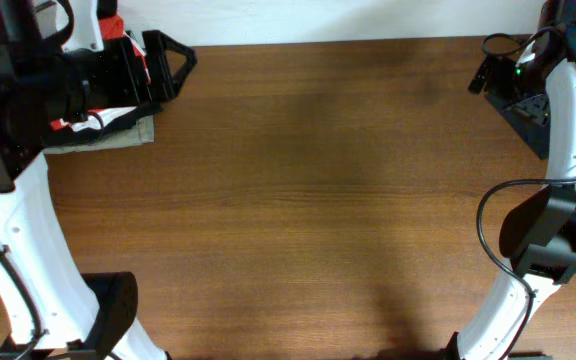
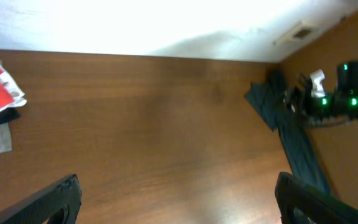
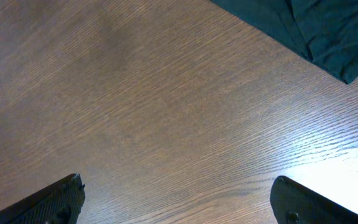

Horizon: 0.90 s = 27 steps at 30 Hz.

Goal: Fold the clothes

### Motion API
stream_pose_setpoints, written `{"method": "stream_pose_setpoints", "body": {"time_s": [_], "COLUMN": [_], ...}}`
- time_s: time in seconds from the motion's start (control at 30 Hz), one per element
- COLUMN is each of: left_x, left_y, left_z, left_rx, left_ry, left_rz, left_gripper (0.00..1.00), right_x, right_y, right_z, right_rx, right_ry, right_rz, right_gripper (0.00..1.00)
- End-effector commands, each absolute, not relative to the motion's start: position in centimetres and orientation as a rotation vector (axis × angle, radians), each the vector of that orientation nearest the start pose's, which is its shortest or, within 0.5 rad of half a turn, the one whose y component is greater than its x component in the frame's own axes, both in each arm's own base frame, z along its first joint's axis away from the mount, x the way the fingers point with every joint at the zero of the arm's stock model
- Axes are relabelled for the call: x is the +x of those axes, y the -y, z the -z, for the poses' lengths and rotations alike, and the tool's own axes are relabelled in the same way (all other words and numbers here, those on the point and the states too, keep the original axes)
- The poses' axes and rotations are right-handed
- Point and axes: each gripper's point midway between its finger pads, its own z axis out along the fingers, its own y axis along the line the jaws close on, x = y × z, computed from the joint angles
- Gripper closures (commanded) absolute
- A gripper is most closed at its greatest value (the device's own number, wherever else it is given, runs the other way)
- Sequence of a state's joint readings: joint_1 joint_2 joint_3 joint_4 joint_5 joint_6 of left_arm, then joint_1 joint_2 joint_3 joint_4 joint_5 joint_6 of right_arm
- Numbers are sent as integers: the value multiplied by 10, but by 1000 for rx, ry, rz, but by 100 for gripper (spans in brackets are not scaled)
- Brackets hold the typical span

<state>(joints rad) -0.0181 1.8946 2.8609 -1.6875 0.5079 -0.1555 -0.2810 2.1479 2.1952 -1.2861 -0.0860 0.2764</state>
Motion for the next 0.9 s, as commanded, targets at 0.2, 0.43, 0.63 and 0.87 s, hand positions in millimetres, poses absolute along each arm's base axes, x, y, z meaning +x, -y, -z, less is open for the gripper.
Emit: {"method": "stream_pose_setpoints", "body": {"time_s": [0.2, 0.43, 0.63, 0.87], "left_x": [308, 218, 231, 240], "left_y": [110, 37, 13, 2], "left_z": [-346, -281, -271, -221], "left_rx": [353, 123, 20, 22], "left_ry": [-2376, -2044, -1682, -1458], "left_rz": [329, 178, 57, -9], "left_gripper": [1, 1, 1, 1], "right_x": [471, 471, 471, 471], "right_y": [123, 123, 123, 123], "right_z": [-175, -175, -175, -175], "right_rx": [744, 744, 744, 744], "right_ry": [-2705, -2705, -2705, -2705], "right_rz": [-100, -100, -100, -100], "right_gripper": [1, 1, 1, 1]}}
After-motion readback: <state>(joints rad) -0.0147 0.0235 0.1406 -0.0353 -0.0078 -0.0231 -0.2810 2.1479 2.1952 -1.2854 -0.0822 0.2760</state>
